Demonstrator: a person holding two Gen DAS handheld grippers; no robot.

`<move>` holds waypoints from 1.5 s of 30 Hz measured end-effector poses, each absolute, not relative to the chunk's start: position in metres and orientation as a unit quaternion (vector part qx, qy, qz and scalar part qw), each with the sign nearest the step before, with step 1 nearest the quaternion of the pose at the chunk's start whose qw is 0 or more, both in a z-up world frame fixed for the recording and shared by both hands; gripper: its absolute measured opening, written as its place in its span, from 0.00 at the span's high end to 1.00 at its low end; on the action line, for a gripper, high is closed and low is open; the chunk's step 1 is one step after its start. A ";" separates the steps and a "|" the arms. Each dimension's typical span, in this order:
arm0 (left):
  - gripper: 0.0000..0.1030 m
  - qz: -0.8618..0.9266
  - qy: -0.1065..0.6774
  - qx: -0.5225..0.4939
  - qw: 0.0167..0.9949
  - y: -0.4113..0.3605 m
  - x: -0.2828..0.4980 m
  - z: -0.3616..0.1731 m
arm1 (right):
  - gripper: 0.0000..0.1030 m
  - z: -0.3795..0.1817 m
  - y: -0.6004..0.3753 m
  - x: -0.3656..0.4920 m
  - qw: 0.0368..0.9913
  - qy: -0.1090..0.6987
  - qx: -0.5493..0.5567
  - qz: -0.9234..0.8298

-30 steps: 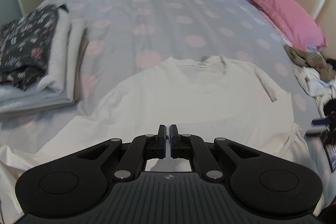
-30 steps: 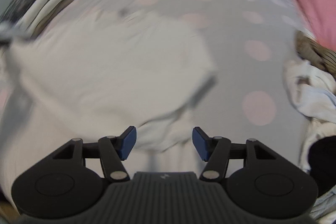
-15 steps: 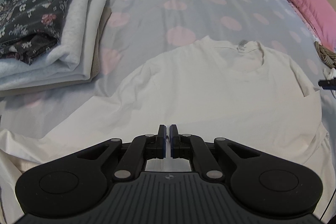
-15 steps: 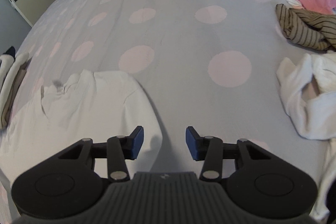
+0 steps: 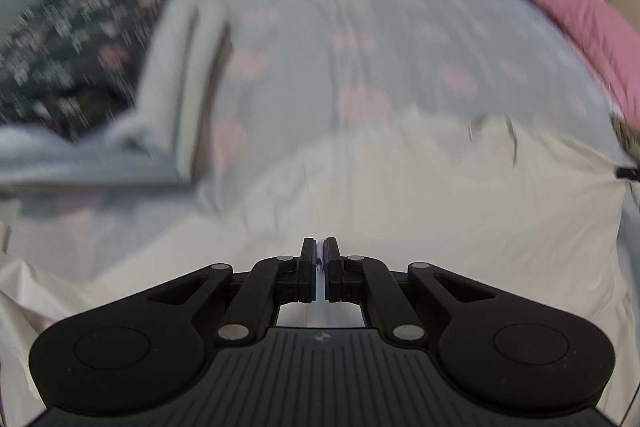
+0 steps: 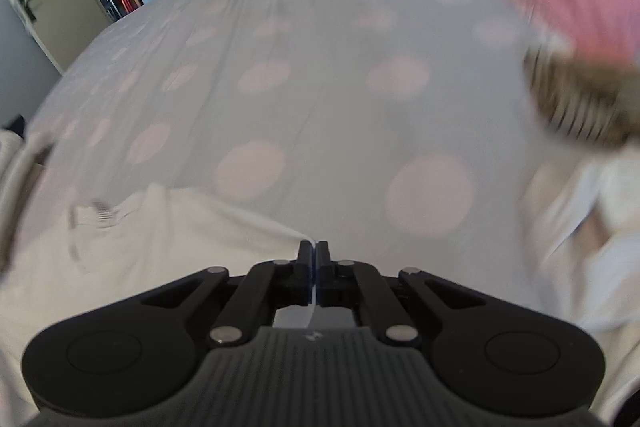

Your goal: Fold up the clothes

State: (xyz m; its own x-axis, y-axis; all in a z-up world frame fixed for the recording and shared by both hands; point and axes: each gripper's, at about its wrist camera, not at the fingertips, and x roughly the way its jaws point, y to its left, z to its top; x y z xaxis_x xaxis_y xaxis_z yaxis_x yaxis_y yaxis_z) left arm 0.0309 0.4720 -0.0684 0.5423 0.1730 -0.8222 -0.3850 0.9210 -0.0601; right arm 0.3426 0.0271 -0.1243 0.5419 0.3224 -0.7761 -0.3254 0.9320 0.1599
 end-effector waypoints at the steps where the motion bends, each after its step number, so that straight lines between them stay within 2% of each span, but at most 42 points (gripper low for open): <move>1: 0.98 0.164 0.446 -0.118 0.872 0.472 0.033 -0.066 | 0.99 -0.121 0.033 0.340 0.885 0.427 -0.024 0.182; 8: 0.98 0.180 0.445 -0.115 0.869 0.476 0.045 -0.081 | 0.99 -0.131 0.059 0.337 0.899 0.393 -0.087 0.172; 12: 0.97 0.180 0.446 -0.115 0.869 0.477 0.048 -0.089 | 0.98 -0.143 0.055 0.340 0.900 0.397 -0.076 0.164; 14: 0.94 0.181 0.443 -0.115 0.870 0.478 0.048 -0.089 | 0.94 -0.144 0.050 0.340 0.905 0.387 -0.067 0.164; 16: 0.91 0.187 0.442 -0.113 0.870 0.479 0.048 -0.090 | 0.80 -0.142 0.044 0.340 0.910 0.379 -0.059 0.157; 18: 0.91 0.192 0.445 -0.116 0.867 0.481 0.046 -0.090 | 0.73 -0.139 0.037 0.341 0.913 0.374 -0.046 0.154; 27: 0.90 0.184 0.475 -0.111 0.853 0.477 0.046 -0.100 | 0.79 -0.155 0.029 0.348 0.887 0.433 -0.003 0.159; 29: 0.90 0.181 0.481 -0.108 0.851 0.475 0.046 -0.103 | 0.77 -0.160 0.021 0.350 0.887 0.432 0.038 0.159; 31: 0.90 0.178 0.486 -0.107 0.849 0.474 0.046 -0.105 | 0.67 -0.165 0.014 0.354 0.881 0.438 0.082 0.158; 33: 0.90 0.177 0.490 -0.105 0.847 0.473 0.047 -0.108 | 0.63 -0.172 0.011 0.357 0.872 0.447 0.114 0.165; 35: 0.90 0.178 0.493 -0.106 0.845 0.474 0.047 -0.110 | 0.65 -0.180 0.012 0.360 0.863 0.457 0.127 0.172; 37: 0.90 0.179 0.496 -0.108 0.843 0.475 0.047 -0.111 | 0.89 -0.183 0.019 0.360 0.865 0.457 0.106 0.177; 40: 0.90 0.181 0.500 -0.111 0.839 0.477 0.048 -0.114 | 0.92 -0.183 0.031 0.358 0.876 0.444 0.056 0.178; 45: 0.90 0.179 0.505 -0.109 0.838 0.475 0.049 -0.116 | 0.93 -0.183 0.042 0.357 0.890 0.426 0.010 0.162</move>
State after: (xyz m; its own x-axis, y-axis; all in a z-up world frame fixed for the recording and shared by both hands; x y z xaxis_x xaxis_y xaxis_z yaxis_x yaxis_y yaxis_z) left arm 0.0487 0.4754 -0.1160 0.4271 0.1893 -0.8842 -0.4089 0.9126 -0.0021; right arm 0.3566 0.0420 -0.1834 0.5846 0.2969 -0.7551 -0.2807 0.9472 0.1551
